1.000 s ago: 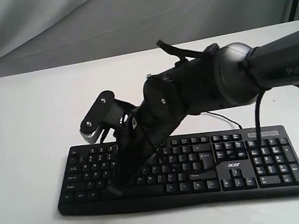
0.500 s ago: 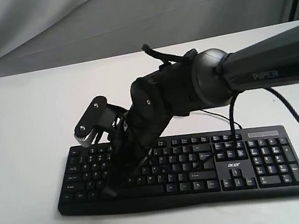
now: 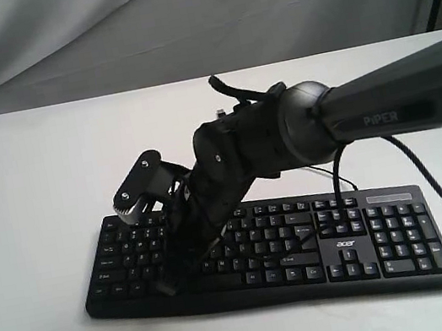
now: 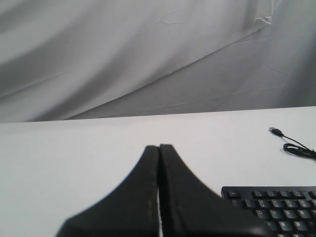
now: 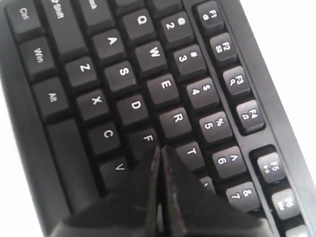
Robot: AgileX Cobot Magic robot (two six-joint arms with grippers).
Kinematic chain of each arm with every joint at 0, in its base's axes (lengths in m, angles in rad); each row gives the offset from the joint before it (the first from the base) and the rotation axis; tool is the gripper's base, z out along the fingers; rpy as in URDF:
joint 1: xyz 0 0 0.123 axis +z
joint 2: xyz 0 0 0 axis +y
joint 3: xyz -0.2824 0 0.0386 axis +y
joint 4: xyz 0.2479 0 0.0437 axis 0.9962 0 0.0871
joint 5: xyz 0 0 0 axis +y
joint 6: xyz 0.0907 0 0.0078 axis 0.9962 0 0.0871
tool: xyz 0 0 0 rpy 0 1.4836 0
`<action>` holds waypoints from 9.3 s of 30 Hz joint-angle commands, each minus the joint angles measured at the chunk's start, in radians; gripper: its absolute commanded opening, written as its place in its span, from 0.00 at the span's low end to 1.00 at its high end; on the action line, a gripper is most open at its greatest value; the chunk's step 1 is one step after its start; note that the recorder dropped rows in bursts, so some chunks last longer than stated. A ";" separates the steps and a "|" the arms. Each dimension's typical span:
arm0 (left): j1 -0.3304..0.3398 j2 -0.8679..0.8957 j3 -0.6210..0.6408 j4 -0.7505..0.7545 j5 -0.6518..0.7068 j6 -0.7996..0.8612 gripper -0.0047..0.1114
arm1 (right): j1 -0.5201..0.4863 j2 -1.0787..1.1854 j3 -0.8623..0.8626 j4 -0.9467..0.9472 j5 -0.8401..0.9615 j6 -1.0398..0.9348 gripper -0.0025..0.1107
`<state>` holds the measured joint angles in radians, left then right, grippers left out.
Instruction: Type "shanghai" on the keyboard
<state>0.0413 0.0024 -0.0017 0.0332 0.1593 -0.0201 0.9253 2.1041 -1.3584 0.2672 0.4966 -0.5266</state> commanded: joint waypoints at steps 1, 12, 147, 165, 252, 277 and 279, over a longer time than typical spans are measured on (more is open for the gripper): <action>-0.006 -0.002 0.002 0.000 -0.006 -0.003 0.04 | -0.008 -0.052 -0.005 -0.017 0.018 -0.012 0.02; -0.006 -0.002 0.002 0.000 -0.006 -0.003 0.04 | -0.021 -0.076 0.036 -0.085 0.038 0.064 0.02; -0.006 -0.002 0.002 0.000 -0.006 -0.003 0.04 | -0.103 -0.133 0.198 0.004 -0.131 -0.023 0.02; -0.006 -0.002 0.002 0.000 -0.006 -0.003 0.04 | -0.103 -0.107 0.198 0.004 -0.131 -0.023 0.02; -0.006 -0.002 0.002 0.000 -0.006 -0.003 0.04 | -0.907 -1.547 0.454 -0.388 0.031 0.508 0.02; -0.006 -0.002 0.002 0.000 -0.006 -0.003 0.04 | -1.010 -2.063 1.356 -0.249 -0.324 0.535 0.02; -0.006 -0.002 0.002 0.000 -0.006 -0.003 0.04 | -1.010 -2.094 1.358 -0.233 -0.284 0.535 0.02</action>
<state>0.0413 0.0024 -0.0017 0.0332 0.1593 -0.0201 -0.0793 0.0372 -0.0087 0.0186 0.1892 0.0054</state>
